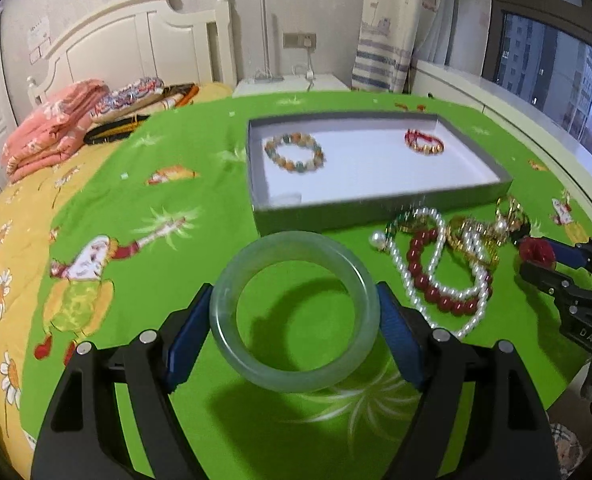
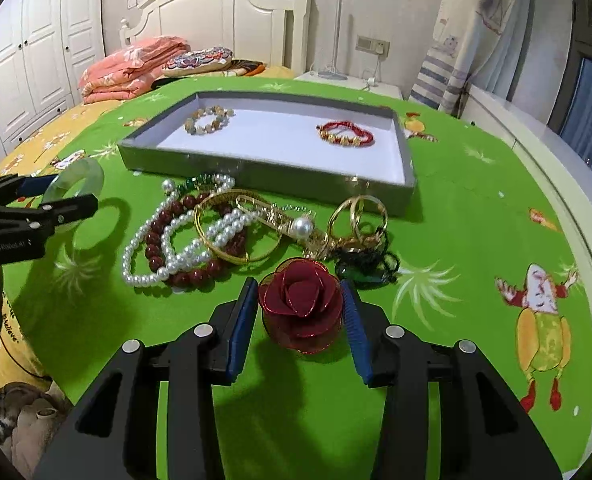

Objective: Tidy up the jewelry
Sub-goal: 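Carry the bangle and rose into the tray and open both grippers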

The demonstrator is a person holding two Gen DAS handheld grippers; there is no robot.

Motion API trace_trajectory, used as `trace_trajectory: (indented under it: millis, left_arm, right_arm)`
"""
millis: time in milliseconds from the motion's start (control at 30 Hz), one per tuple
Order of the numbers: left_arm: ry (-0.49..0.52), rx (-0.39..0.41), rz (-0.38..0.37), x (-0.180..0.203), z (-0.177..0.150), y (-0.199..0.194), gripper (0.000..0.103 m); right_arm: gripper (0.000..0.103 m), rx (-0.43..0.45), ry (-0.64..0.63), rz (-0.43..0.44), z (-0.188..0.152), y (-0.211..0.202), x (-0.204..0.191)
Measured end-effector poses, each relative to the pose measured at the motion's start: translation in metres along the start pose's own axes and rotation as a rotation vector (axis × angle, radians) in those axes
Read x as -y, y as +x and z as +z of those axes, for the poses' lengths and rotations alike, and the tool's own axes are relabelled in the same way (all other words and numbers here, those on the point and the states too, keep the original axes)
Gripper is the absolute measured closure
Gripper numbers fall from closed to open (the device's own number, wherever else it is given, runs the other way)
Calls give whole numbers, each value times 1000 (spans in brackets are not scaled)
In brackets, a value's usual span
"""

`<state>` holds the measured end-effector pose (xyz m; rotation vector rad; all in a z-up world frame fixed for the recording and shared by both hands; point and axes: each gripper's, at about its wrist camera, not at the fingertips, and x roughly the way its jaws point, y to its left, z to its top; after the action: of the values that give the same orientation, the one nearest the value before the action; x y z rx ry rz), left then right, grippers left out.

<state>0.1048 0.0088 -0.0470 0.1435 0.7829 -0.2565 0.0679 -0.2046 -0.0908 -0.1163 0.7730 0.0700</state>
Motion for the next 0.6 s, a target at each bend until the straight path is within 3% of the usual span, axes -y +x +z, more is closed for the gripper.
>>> trace_trajectory:
  millis: [367,600]
  left_arm:
    - [46,36,-24,15,33,-2,26]
    - [47,48,-53,20,57,12,26]
  right_arm:
    - [61,91,78,8,30,-21,35]
    - [61,119,89,27,54,-13,48]
